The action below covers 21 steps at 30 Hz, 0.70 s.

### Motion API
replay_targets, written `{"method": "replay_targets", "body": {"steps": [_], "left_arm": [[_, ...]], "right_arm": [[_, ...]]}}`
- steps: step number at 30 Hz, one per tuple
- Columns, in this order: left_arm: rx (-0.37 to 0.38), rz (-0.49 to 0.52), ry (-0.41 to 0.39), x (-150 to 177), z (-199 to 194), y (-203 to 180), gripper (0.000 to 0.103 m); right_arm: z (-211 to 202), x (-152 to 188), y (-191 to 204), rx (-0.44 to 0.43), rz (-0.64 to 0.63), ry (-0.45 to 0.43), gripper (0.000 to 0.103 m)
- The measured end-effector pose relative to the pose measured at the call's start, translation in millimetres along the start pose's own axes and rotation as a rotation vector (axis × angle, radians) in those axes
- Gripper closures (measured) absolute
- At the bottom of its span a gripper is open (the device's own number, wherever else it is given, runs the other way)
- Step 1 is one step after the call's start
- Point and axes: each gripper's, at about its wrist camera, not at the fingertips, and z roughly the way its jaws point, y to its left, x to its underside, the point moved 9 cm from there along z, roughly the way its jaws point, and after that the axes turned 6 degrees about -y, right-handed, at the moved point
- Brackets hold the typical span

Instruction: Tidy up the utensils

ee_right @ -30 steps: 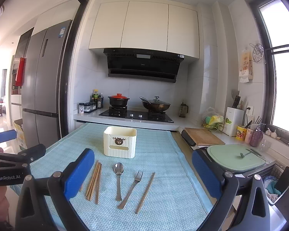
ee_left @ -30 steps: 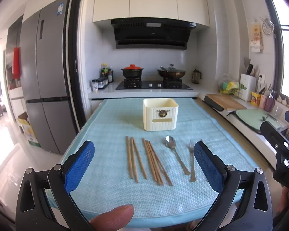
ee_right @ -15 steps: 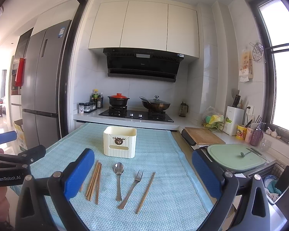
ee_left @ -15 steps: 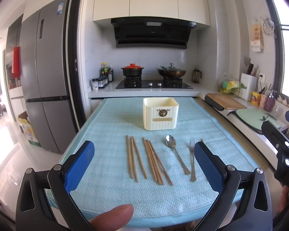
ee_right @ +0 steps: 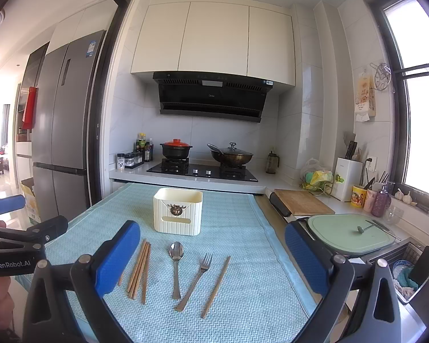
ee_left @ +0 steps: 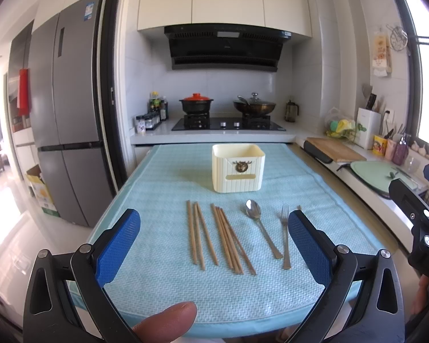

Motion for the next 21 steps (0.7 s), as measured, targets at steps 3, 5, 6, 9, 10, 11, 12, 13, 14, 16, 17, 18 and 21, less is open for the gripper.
{"method": "replay_targets", "body": {"steps": [3,5,6,9,10,11,12,13,14,16,17,18,21], "left_arm": [[0.001,0.000,0.003,-0.2,0.6,-0.7,0.000],[0.001,0.001,0.002,-0.1,0.7,-0.5,0.000],[0.001,0.000,0.003,-0.1,1.0,-0.2,0.000],[0.001,0.001,0.004,0.4,1.3,-0.4,0.000],[0.002,0.002,0.006,0.7,1.6,-0.6,0.000],[0.003,0.003,0.008,1.0,2.3,-0.5,0.000],[0.003,0.004,0.008,1.3,2.5,-0.7,0.000],[0.003,0.004,0.009,1.3,2.9,-0.8,0.000],[0.003,0.004,0.009,1.4,2.9,-0.8,0.000],[0.004,0.004,0.010,1.4,2.9,-0.9,0.000],[0.005,0.004,0.011,1.9,2.9,-1.4,0.000],[0.006,0.004,0.012,2.2,3.3,-1.4,0.000],[0.007,0.004,0.013,3.3,3.3,-1.6,0.000]], "right_arm": [[0.6,0.5,-0.6,0.001,0.000,0.001,0.000],[0.5,0.4,-0.9,0.000,0.002,0.001,0.000],[0.6,0.6,-0.6,0.000,0.001,0.001,0.000],[0.5,1.0,-0.7,0.000,0.002,0.001,0.000],[0.8,1.5,-0.9,0.000,0.002,0.001,0.000],[1.1,1.5,-0.8,0.000,0.002,0.002,0.000],[1.9,2.3,-1.4,0.000,0.003,0.003,0.000],[2.4,2.5,-1.6,0.000,0.004,0.004,0.000],[2.5,2.6,-1.4,0.000,0.004,0.003,0.000],[2.7,2.6,-1.4,0.000,0.003,0.003,0.000],[2.4,2.5,-1.4,0.000,0.004,0.003,0.000],[2.7,2.6,-1.4,0.000,0.004,0.004,0.000],[3.6,3.8,-1.5,0.000,0.005,0.006,0.000]]}}
